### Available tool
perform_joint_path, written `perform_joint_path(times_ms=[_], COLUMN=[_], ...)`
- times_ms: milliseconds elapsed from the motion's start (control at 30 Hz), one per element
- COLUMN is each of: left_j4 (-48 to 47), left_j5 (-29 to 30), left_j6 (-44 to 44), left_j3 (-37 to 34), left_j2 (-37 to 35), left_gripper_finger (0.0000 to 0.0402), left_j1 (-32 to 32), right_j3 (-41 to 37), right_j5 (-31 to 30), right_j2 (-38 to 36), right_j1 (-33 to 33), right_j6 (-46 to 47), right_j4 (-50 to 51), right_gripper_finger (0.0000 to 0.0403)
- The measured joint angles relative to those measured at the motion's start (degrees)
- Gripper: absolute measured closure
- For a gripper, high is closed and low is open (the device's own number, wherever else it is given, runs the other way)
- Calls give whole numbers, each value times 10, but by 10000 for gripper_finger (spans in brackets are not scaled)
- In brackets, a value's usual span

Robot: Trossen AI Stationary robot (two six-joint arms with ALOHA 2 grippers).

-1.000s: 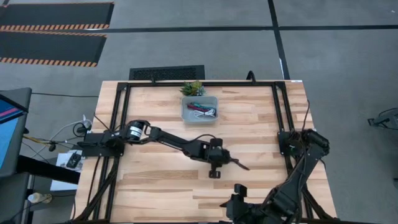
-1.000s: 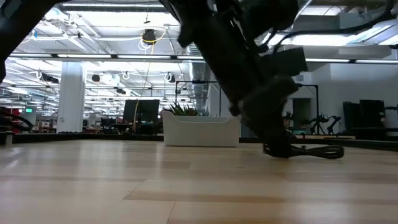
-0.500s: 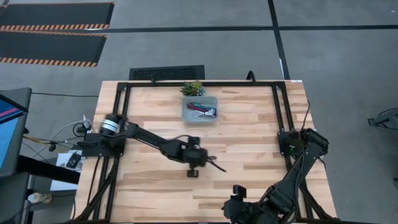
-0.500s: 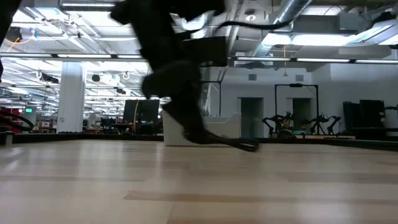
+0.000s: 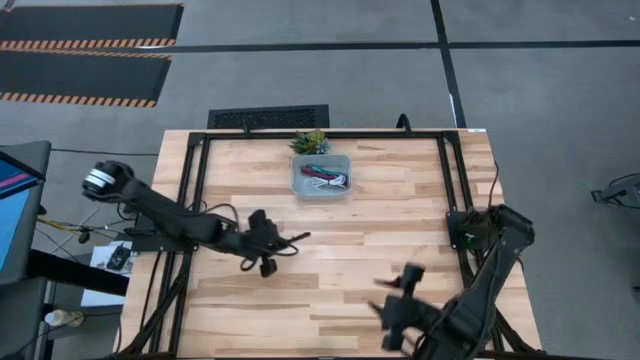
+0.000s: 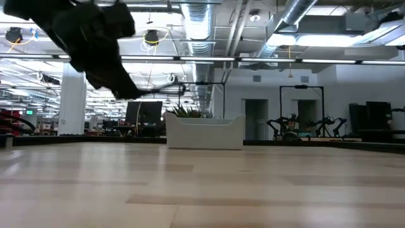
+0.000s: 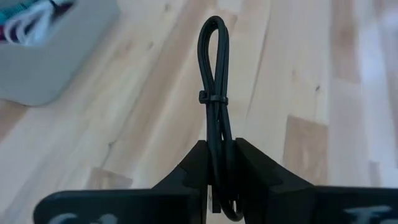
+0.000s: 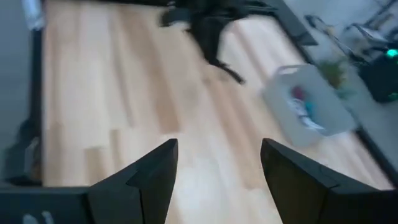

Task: Pick and place USB-C Cables
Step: Put the black charger cable into the gray bin

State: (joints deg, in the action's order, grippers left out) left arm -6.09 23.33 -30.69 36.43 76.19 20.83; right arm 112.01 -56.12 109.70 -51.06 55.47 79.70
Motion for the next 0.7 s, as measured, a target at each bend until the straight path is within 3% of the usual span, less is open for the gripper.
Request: perform_joint_path(times_ms=[367, 433, 567, 700], left_j4=[3, 3, 4, 5], left_j5=[64, 63, 55, 55], left_j6=[0, 0, -1, 2], left_j3=[-16, -16, -16, -16], left_j2=[-92, -96, -97, -97], left_gripper_finger=[362, 363, 363, 362], left_j1=[12, 12, 14, 18], right_j3=[-14, -66, -233, -431], right_j5=[-17, -18, -32, -71], right_j2=[-190, -248, -389, -513], right_j1=[11, 8, -10, -35], right_j6=[-44, -35, 106, 175], right_j4=[101, 103, 84, -80], right_gripper_finger=[148, 148, 148, 148])
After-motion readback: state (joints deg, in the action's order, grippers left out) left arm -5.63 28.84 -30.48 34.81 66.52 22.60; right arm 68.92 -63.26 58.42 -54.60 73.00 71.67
